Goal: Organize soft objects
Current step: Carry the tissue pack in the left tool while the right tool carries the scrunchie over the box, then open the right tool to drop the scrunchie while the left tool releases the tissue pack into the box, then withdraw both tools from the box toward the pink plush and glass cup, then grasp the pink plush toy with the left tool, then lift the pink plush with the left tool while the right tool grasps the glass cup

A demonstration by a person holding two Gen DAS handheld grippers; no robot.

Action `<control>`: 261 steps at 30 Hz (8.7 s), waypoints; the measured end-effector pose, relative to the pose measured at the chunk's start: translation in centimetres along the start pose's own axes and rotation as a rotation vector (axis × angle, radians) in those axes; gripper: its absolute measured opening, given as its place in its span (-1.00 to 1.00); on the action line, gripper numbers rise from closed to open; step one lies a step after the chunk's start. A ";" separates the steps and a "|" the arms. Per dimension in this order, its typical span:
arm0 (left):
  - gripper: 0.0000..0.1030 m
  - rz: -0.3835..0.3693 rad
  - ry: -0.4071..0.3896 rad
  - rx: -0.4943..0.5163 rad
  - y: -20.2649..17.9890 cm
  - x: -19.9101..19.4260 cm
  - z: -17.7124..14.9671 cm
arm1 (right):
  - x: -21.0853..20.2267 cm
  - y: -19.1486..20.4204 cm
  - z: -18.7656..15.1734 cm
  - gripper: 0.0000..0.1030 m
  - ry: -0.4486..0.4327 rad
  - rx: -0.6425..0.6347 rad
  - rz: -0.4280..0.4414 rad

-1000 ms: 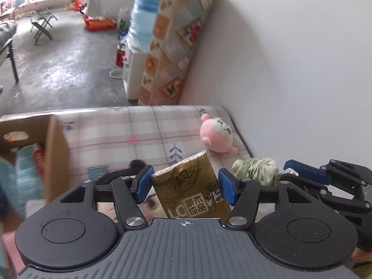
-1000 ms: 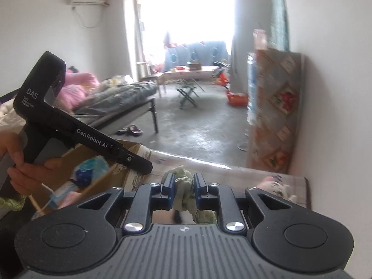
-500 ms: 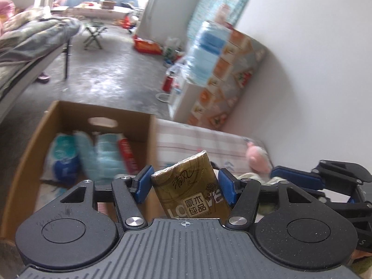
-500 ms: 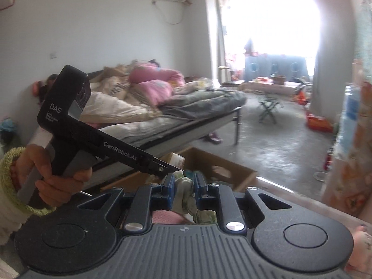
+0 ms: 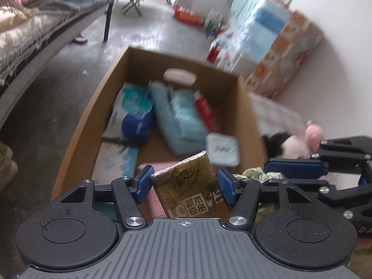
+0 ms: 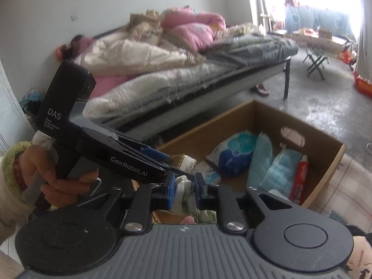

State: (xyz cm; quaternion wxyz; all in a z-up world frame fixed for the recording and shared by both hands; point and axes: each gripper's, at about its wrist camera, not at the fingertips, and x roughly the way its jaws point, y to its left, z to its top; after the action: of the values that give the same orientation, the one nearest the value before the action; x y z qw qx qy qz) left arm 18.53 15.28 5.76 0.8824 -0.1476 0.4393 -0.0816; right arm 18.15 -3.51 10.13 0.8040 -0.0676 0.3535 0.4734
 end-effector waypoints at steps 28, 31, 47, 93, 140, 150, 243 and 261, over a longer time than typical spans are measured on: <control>0.17 0.081 0.314 0.046 5.6 7.5 -1.5 | 5.7 -2.5 -3.6 0.02 0.315 0.135 0.023; 0.17 0.070 0.280 0.040 5.4 6.7 -0.9 | 3.6 -2.6 -3.6 0.02 0.248 0.154 0.028; 0.18 0.126 0.144 -0.141 3.5 14.1 5.9 | -3.7 -2.6 -5.2 0.02 0.026 0.150 0.011; 0.51 -0.253 0.440 -0.266 0.5 15.2 -0.1 | -9.4 -4.2 -9.3 0.03 -0.095 0.251 -0.049; 1.00 -0.043 0.027 -0.236 -0.4 7.0 2.3 | -16.8 -4.1 -17.9 0.99 -0.304 0.370 -0.309; 1.00 -0.089 -0.187 0.091 -8.1 0.0 -3.5 | -18.4 -3.4 -23.0 1.00 -0.263 0.384 -0.736; 0.74 -0.203 -0.017 0.466 -39.7 10.3 2.3 | -29.9 -6.4 -29.7 1.00 -0.581 0.413 -0.826; 0.74 -0.287 -0.171 0.279 -25.9 3.6 -0.7 | -29.1 -4.5 -22.8 1.00 -0.486 0.367 -0.705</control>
State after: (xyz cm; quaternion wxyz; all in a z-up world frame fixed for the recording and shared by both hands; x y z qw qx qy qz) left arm 19.76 -10.27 11.32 0.9076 -0.0912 0.3219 -0.2534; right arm 1.49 -36.79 10.61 0.9740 0.0726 0.1883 0.1029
